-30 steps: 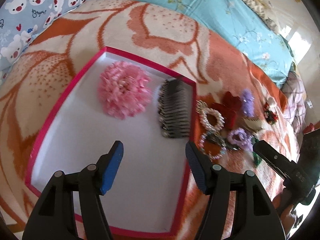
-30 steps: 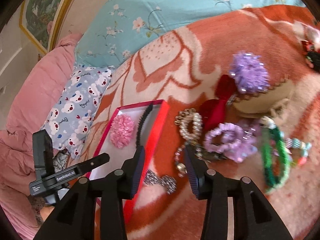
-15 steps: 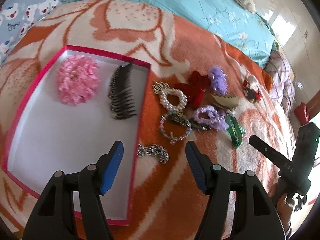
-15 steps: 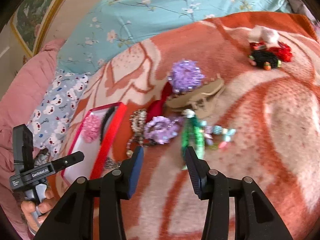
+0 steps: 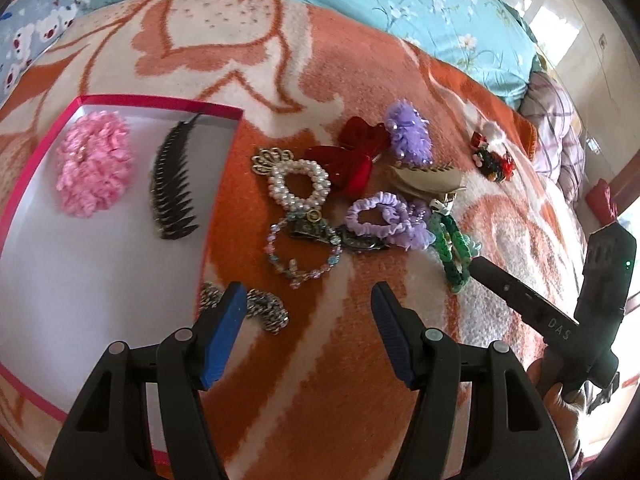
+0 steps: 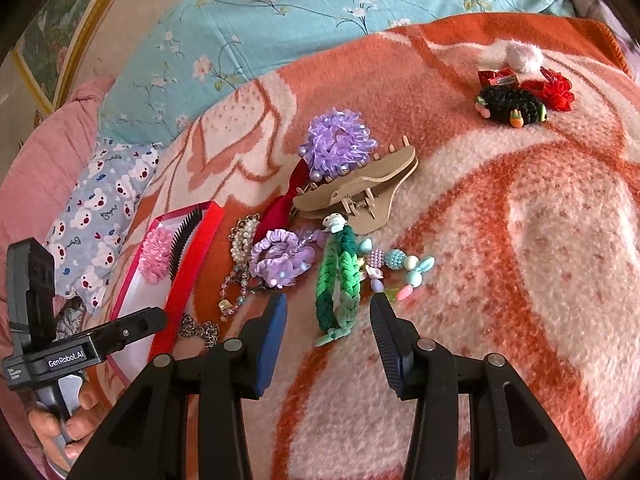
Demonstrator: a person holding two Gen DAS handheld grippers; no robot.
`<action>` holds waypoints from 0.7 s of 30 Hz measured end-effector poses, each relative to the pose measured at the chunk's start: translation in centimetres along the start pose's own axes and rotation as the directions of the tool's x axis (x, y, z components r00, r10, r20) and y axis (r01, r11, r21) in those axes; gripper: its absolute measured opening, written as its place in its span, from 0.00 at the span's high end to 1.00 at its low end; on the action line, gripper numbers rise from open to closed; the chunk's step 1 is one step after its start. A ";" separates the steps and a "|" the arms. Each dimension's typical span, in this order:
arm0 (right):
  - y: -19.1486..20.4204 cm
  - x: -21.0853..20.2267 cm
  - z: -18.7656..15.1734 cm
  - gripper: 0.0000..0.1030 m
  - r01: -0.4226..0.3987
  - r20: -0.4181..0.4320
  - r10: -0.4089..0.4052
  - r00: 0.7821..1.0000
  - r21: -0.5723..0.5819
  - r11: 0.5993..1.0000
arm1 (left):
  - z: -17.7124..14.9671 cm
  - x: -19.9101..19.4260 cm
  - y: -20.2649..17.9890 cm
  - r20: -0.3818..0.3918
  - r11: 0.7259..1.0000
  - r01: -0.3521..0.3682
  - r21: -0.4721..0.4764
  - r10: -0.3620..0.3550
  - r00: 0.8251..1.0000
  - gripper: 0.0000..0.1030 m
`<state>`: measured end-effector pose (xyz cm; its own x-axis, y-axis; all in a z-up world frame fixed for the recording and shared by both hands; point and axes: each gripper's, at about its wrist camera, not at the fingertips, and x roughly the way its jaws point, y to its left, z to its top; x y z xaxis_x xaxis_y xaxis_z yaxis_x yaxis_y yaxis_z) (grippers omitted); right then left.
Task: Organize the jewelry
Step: 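Move the right tool to the green beaded clip and grasp it, then grasp the purple scrunchie with the left tool while the right tool holds the green clip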
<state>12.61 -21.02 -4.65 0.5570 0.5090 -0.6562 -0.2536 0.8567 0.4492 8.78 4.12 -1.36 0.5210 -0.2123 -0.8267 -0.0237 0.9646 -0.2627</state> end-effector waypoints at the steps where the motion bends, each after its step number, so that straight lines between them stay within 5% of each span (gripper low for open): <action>1: -0.1 0.1 0.0 0.56 -0.001 -0.002 0.001 1.000 0.001 1.000 | 0.1 0.2 -0.3 -0.001 1.000 0.000 0.009 0.000 1.000 0.38; 9: -1.1 1.8 0.5 0.61 0.019 -0.040 -0.020 0.999 -0.008 1.000 | 1.6 2.6 -2.8 -0.007 0.996 -0.012 0.091 0.013 1.000 0.38; 11: -1.2 1.9 0.7 0.85 0.030 -0.050 -0.031 0.998 -0.020 0.999 | 2.0 3.3 -3.5 -0.013 0.993 -0.014 0.113 0.016 1.000 0.38; 12: -1.3 1.9 0.7 0.90 0.029 -0.052 -0.030 0.998 -0.023 0.999 | 2.1 3.5 -3.8 -0.015 0.992 -0.014 0.123 0.016 1.000 0.38; 21: -2.5 -1.9 1.8 0.90 0.029 0.012 -0.029 1.000 -0.022 0.999 | 3.2 6.3 -7.2 -0.041 0.973 -0.005 0.229 0.015 0.999 0.38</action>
<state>13.63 -24.23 -3.44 0.5734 0.4833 -0.6615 -0.2549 0.8726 0.4167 14.93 -3.70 -3.11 0.4850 -0.2043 -0.8503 0.1696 0.9758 -0.1378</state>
